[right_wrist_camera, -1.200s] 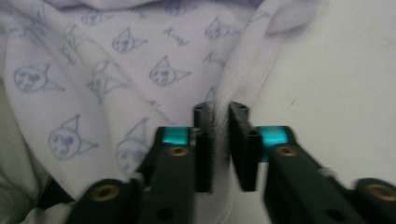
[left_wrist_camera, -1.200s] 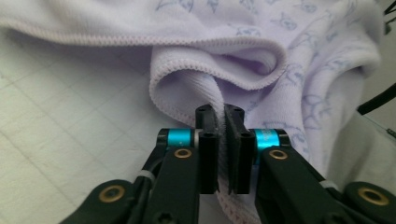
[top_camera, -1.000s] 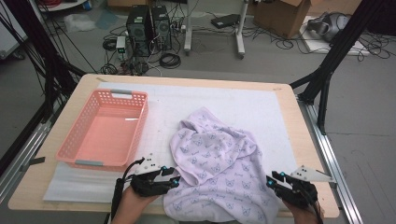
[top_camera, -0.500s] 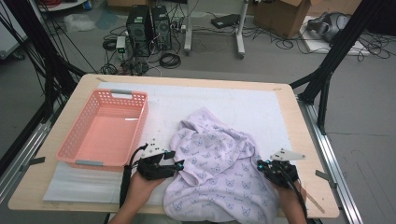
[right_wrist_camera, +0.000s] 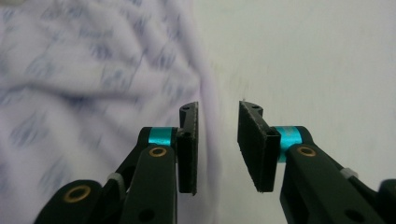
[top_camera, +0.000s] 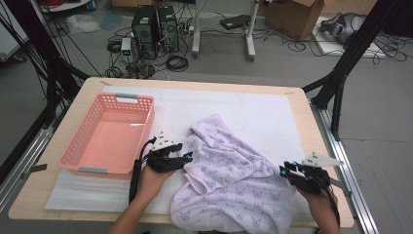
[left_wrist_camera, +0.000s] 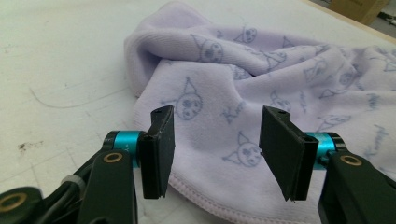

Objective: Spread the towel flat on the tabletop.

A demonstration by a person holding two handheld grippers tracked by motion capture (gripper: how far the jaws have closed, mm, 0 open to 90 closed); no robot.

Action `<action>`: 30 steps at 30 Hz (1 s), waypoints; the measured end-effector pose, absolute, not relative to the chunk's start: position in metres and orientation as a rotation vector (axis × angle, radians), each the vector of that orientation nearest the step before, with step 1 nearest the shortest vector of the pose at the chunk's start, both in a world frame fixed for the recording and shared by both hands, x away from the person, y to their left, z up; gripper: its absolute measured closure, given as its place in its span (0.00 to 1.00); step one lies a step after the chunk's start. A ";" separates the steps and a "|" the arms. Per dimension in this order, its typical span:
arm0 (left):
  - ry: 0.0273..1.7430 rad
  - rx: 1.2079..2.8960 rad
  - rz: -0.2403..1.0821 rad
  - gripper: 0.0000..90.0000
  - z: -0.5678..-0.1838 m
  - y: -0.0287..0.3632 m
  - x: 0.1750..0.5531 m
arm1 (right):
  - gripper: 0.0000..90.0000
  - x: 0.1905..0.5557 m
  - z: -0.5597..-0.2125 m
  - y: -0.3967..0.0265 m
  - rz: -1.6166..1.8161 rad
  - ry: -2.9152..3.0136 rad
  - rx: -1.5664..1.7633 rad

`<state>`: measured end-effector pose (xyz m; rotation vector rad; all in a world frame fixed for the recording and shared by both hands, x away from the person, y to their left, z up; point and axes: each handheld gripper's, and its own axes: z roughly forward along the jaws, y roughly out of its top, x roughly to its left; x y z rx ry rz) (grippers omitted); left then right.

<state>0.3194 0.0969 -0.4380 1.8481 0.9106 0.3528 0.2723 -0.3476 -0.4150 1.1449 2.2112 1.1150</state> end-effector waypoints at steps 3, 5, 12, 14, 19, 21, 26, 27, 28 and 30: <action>0.909 1.837 0.347 0.51 -0.436 0.098 0.321 | 0.70 0.307 -0.420 -0.326 1.098 2.226 1.107; 0.906 1.838 0.341 0.51 -0.436 0.097 0.321 | 0.62 0.328 -0.425 -0.311 1.074 2.240 1.097; 0.906 1.854 0.335 0.51 -0.437 0.096 0.321 | 0.62 0.371 -0.439 -0.271 1.116 2.336 1.072; 0.910 1.853 0.334 0.51 -0.438 0.096 0.321 | 0.69 0.376 -0.442 -0.262 1.094 2.375 1.076; 0.915 1.844 0.336 0.51 -0.437 0.098 0.321 | 0.95 0.373 -0.441 -0.259 1.020 2.437 1.044; 0.915 1.846 0.334 0.51 -0.437 0.098 0.321 | 0.96 0.366 -0.435 -0.267 0.972 2.409 1.064; 0.908 1.850 0.328 0.51 -0.437 0.095 0.321 | 0.96 0.339 -0.422 -0.305 0.904 2.339 1.083; 0.905 1.851 0.330 0.52 -0.437 0.095 0.321 | 0.96 0.333 -0.420 -0.314 0.871 2.327 1.088; 0.908 1.848 0.330 0.52 -0.437 0.095 0.321 | 0.96 0.327 -0.419 -0.322 0.851 2.316 1.098; 0.917 1.839 0.330 0.52 -0.437 0.094 0.321 | 0.96 0.316 -0.420 -0.337 0.830 2.288 1.130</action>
